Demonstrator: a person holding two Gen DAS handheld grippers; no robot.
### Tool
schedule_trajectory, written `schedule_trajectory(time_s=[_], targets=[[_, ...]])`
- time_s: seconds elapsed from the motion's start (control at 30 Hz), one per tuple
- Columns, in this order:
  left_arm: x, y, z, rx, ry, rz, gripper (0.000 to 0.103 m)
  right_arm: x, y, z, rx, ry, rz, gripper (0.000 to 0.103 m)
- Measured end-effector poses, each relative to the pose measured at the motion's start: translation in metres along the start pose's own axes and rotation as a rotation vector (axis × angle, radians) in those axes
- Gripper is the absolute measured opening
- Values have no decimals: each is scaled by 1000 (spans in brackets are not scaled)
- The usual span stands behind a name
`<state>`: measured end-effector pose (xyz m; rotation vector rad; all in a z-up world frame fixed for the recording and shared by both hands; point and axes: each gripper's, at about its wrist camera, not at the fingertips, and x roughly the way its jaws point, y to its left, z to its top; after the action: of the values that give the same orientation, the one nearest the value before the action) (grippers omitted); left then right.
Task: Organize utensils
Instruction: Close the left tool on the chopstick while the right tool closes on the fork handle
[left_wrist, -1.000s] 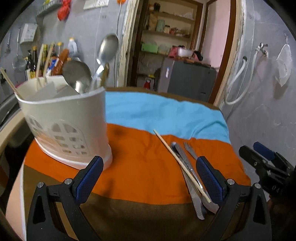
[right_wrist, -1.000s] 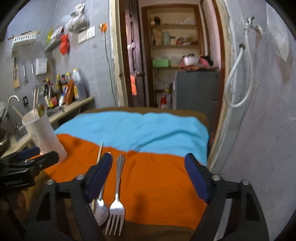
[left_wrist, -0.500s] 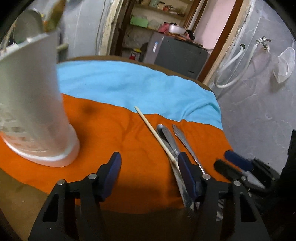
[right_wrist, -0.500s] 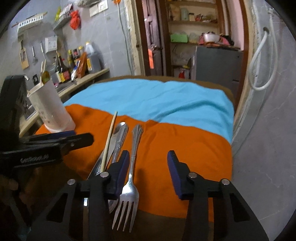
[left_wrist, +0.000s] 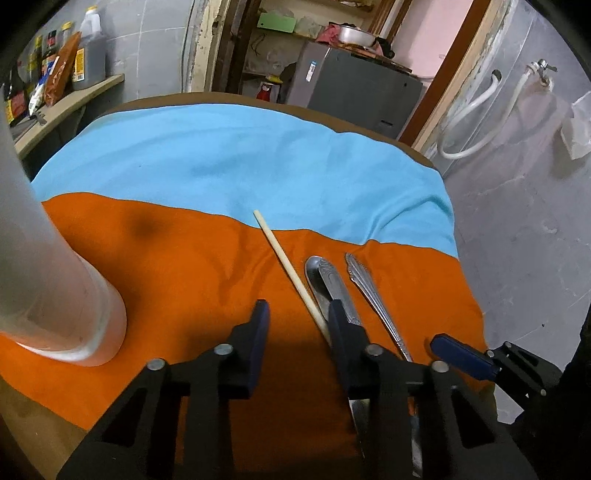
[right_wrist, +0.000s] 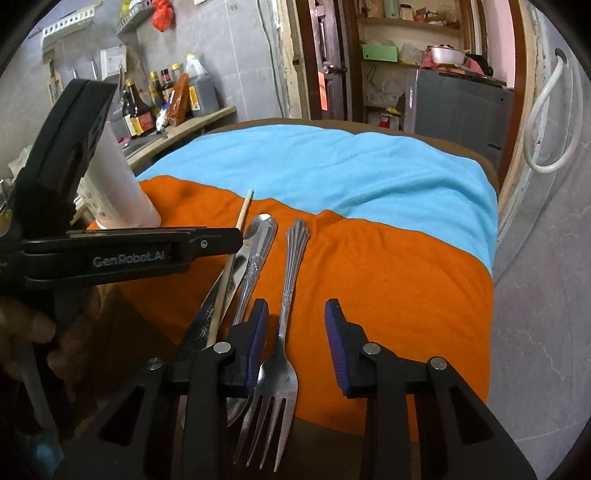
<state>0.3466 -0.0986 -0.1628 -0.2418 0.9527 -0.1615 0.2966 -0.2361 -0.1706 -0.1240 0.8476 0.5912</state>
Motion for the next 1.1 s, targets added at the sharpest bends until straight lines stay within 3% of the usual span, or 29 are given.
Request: schedule_trajectory(time_s=[0.13, 0.33, 0.7, 0.83, 0.93, 1.0, 1.1], targets=[[5, 0, -1, 36, 12, 48, 7, 6, 4, 0, -15, 32, -20, 29], [0, 3, -7, 57, 25, 61, 5, 6, -4, 0, 17, 35, -68, 17], [10, 10, 8, 9, 110, 11, 6, 28, -7, 21, -4, 93, -67, 20], [10, 6, 9, 46, 117, 29, 6, 38, -5, 33, -16, 124, -66, 27], [10, 3, 7, 82, 105, 45, 5, 43, -4, 39, -21, 135, -63, 27], [10, 3, 5, 84, 99, 47, 4, 45, -4, 41, -15, 144, -64, 24], [6, 9, 2, 49, 77, 13, 2, 46, -5, 44, -15, 145, -69, 10]])
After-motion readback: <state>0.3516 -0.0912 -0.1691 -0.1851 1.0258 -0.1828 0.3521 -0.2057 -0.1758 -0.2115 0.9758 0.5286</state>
